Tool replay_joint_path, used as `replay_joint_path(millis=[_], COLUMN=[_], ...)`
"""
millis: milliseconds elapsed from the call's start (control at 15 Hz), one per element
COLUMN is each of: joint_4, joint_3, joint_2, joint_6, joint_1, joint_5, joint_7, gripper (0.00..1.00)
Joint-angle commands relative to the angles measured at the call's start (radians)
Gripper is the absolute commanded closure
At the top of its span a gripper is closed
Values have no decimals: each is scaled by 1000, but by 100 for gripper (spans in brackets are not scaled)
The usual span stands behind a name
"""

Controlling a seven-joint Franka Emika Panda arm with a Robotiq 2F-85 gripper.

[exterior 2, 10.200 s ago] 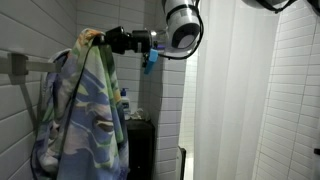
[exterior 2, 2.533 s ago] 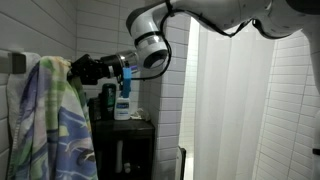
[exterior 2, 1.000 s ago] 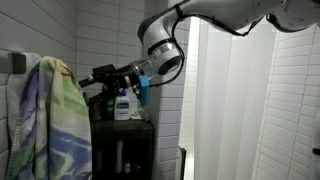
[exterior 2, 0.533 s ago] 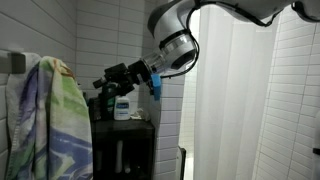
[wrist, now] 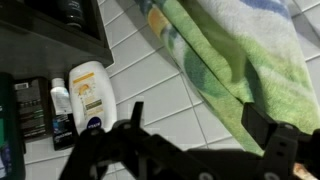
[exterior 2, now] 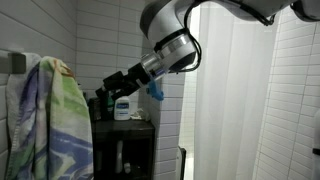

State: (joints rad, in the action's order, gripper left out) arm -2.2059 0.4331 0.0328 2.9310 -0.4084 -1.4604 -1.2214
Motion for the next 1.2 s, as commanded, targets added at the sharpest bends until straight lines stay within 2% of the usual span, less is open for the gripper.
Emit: replay_joint_path(millis=[0, 467, 733, 800, 867, 1000, 1067, 1133], joint_4=[39, 179, 270, 245, 251, 249, 295, 300], joint_3=[28, 61, 56, 16, 6, -27, -14, -23], joint_2=[-62, -202, -294, -302, -321, -363, -398, -415], joint_6=[162, 393, 477, 484, 494, 526, 540, 547], joint_1=[-21, -67, -90, -121, -127, -144, -140, -146], joint_5=[6, 15, 75, 252, 318, 516, 433, 465], joint_7=[-8, -12, -12, 158, 201, 367, 266, 301], gripper=[0, 0, 0, 0, 0, 0, 0, 0])
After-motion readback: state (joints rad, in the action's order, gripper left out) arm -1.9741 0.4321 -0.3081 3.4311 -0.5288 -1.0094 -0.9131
